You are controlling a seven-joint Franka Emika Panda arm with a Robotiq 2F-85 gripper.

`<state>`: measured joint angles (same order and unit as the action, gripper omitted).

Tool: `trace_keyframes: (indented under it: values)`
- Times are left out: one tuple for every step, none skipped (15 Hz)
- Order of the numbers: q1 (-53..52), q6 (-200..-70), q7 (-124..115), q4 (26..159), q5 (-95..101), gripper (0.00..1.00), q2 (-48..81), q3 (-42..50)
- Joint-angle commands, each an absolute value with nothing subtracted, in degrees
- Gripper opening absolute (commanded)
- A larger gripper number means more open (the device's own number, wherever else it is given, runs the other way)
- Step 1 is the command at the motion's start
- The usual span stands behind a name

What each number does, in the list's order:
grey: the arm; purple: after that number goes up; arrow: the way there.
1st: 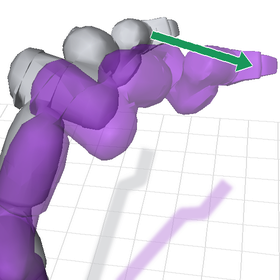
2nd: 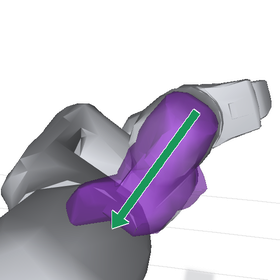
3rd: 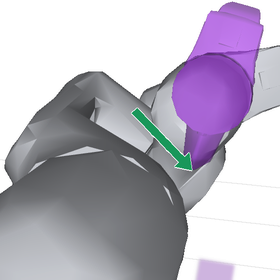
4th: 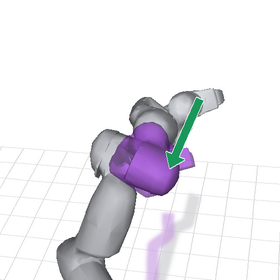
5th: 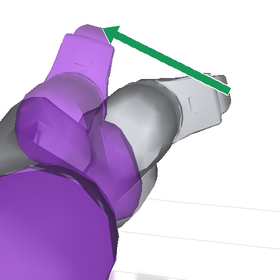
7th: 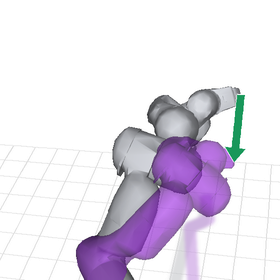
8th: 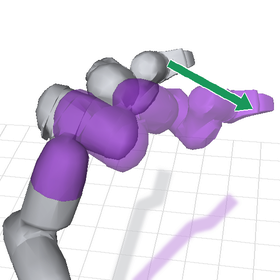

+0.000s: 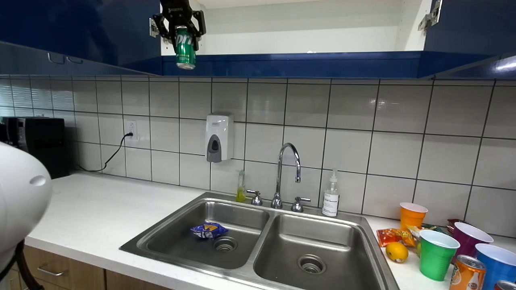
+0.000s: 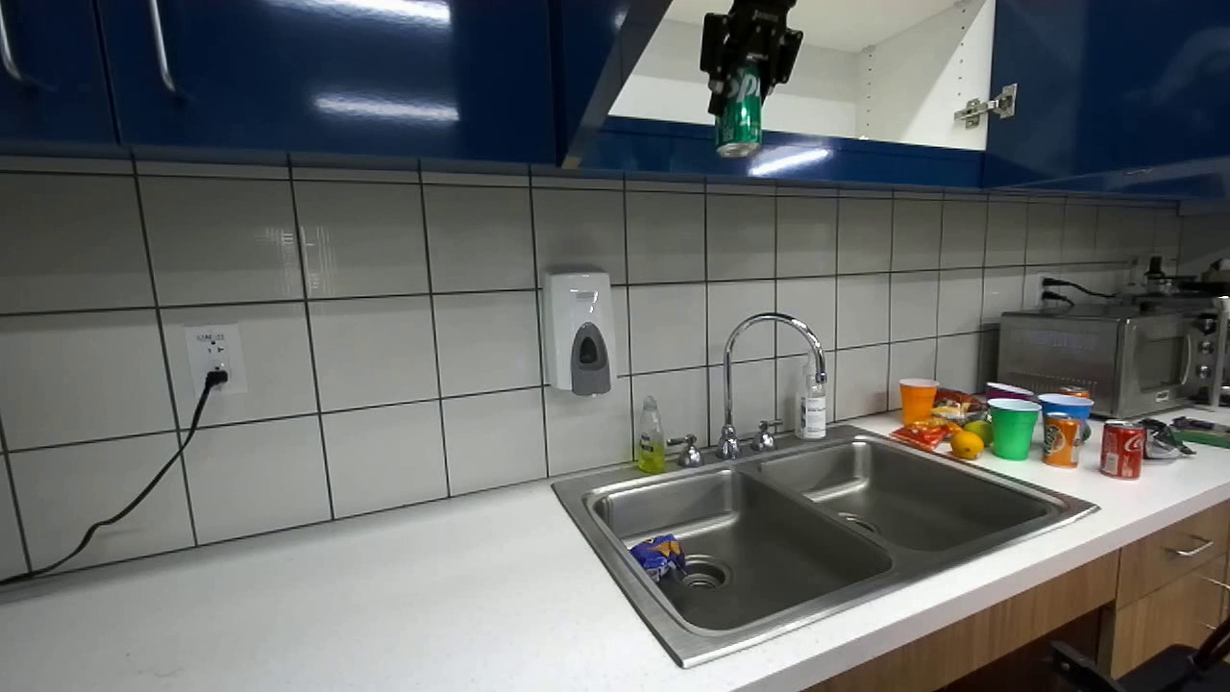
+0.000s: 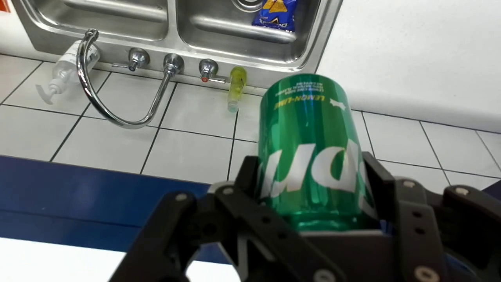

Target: Remove the can from the sink and put it in the top cabinet

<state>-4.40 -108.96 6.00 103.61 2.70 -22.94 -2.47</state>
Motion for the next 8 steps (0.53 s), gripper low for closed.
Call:
trace_keyframes:
  values:
    - [-4.2, -107.2, 7.4, 100.7, 4.1, 0.4, -22.3, -3.0]
    - [-4.2, -107.2, 7.5, 100.5, 4.2, 0.4, -22.3, -3.1]
    - [-4.2, -107.2, 7.5, 100.3, 4.3, 0.4, -22.3, -3.1]
    - [-4.2, -107.2, 7.6, 100.1, 4.5, 0.4, -22.3, -3.2]
    - [-4.2, -107.1, 7.6, 99.8, 4.7, 0.4, -22.3, -3.3]
    - [-4.2, -107.1, 7.6, 99.5, 5.0, 0.4, -22.2, -3.4]
    - [-4.3, -107.1, 7.7, 99.3, 5.1, 0.4, -22.2, -3.4]
    - [-4.3, -107.2, 7.7, 99.1, 5.2, 0.4, -22.2, -3.5]
